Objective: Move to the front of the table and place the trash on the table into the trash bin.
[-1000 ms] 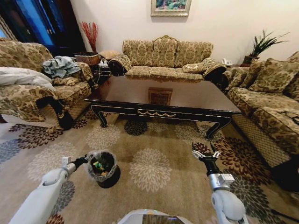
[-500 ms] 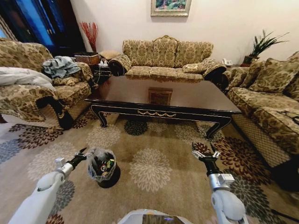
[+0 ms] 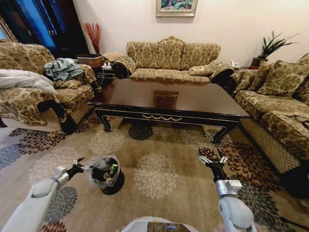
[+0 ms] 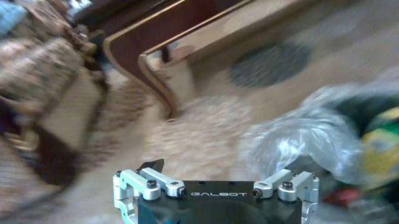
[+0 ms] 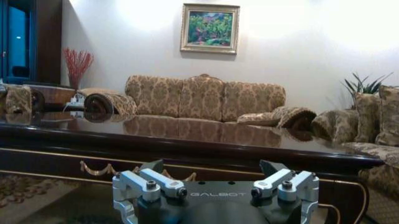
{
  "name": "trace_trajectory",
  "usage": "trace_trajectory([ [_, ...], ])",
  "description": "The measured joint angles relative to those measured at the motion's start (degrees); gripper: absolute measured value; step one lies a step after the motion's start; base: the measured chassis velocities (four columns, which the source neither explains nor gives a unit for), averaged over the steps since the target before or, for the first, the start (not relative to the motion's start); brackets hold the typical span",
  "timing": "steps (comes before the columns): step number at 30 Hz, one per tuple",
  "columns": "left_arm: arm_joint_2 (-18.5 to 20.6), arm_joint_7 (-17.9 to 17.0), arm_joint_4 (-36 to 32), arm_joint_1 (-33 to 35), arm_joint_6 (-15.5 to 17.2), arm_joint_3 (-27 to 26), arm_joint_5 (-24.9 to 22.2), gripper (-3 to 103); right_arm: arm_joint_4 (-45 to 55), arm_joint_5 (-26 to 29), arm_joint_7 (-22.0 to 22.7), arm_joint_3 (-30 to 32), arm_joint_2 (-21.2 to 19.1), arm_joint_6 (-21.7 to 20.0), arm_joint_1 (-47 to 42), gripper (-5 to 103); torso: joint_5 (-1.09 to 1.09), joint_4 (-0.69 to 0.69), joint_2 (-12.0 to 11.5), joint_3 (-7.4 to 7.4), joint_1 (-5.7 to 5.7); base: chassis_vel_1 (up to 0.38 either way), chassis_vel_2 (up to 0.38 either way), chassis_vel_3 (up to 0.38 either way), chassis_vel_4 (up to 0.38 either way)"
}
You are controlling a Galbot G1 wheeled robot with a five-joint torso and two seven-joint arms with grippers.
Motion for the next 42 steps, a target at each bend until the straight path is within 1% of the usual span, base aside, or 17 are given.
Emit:
trace_trajectory([
  [5,0.19,-4.73,2.23,-1.73,-0.31,-0.03,5.36,100,0.00,0.00,0.00,0.00,0.00,0.00,0.00,100,0.01,0.00,-0.01,-0.01,0.00,0.000,0.000,0.000,0.000],
  [8,0.19,-4.84,2.77,-1.75,-0.31,-0.12,5.79,100,0.00,0.00,0.00,0.00,0.00,0.00,0.00,100,0.00,0.00,-0.02,-0.01,-0.01,0.000,0.000,0.000,0.000],
  [11,0.62,-0.31,2.71,-0.79,-0.63,-0.89,4.66,100,0.00,0.00,0.00,0.00,0.00,0.00,0.00,100,-0.01,0.00,-0.02,-0.01,-0.01,0.000,0.000,0.000,0.000],
  [15,2.08,13.44,1.15,1.90,-1.61,-2.32,-2.91,100,0.00,0.00,0.00,0.00,0.00,0.00,0.00,100,0.01,0.01,-0.02,-0.02,-0.01,0.000,0.000,0.000,0.000],
  [16,2.08,13.44,1.15,1.90,-1.61,-2.32,-2.91,100,0.00,0.00,0.00,0.00,0.00,0.00,0.00,100,0.01,0.01,-0.02,-0.02,-0.01,0.000,0.000,0.000,0.000],
  [18,2.83,20.54,0.98,2.72,-3.18,-2.50,-7.84,100,0.00,0.00,0.00,0.00,0.00,0.00,0.00,100,0.01,0.01,-0.03,-0.02,-0.01,0.000,0.000,0.000,0.000],
  [19,2.83,20.54,0.98,2.72,-3.18,-2.50,-7.84,100,0.00,0.00,0.00,0.00,0.00,0.00,0.00,100,0.01,0.01,-0.03,-0.02,-0.01,0.000,0.000,0.000,0.000],
  [21,3.32,25.83,0.81,2.77,-3.95,-2.49,-10.48,100,0.00,0.00,0.00,0.00,0.00,0.00,0.00,100,0.01,0.00,-0.03,-0.02,-0.01,0.000,0.000,0.000,0.000],
  [26,3.94,29.77,0.20,3.12,-4.45,-2.48,-17.35,100,0.00,0.00,0.00,0.00,0.00,0.00,0.00,100,0.01,0.00,-0.03,-0.02,-0.01,0.000,0.000,0.000,0.000],
  [29,4.03,29.43,-0.64,3.99,-3.43,-3.08,-22.13,100,0.00,0.00,0.00,0.00,0.00,0.00,0.00,100,0.00,-0.01,-0.03,-0.02,-0.01,0.000,0.000,0.000,0.000],
  [31,3.29,24.78,-2.78,5.15,-0.57,-5.35,-28.81,100,0.00,0.00,0.00,0.00,0.00,0.00,0.00,100,0.01,0.01,-0.03,-0.02,-0.02,0.000,0.000,0.000,0.000],
  [34,1.86,21.63,-6.62,6.34,3.44,-8.64,-35.29,100,0.00,0.00,0.00,0.00,0.00,0.00,0.00,100,-0.02,0.00,-0.04,-0.02,-0.01,0.000,0.000,0.000,0.000],
  [37,-0.89,10.64,-16.77,9.64,9.72,-11.92,-45.83,100,0.00,0.00,0.00,0.00,0.00,0.00,0.00,100,0.03,0.01,-0.04,-0.02,-0.02,0.000,0.000,0.000,0.000],
  [38,-0.89,10.64,-16.77,9.64,9.72,-11.92,-45.83,100,0.00,0.00,0.00,0.00,0.00,0.00,0.00,100,0.03,0.01,-0.04,-0.02,-0.02,0.000,0.000,0.000,0.000],
  [39,-3.24,2.48,-23.72,11.28,12.92,-13.28,-49.31,100,0.00,0.00,0.00,0.00,0.00,0.00,0.00,100,0.04,-0.01,-0.04,-0.03,-0.02,0.000,0.000,0.000,0.000],
  [41,-6.96,-8.57,-32.37,13.46,14.54,-13.88,-50.67,100,0.00,0.00,0.00,0.00,0.00,0.00,0.00,100,0.01,-0.01,-0.04,-0.03,-0.02,0.000,0.000,0.000,0.000],
  [42,-8.41,-11.74,-35.27,14.35,14.80,-14.03,-50.70,100,0.00,0.00,0.00,0.01,0.00,0.00,0.00,100,-0.01,-0.01,-0.04,-0.03,-0.02,0.000,0.000,0.000,0.000],
])
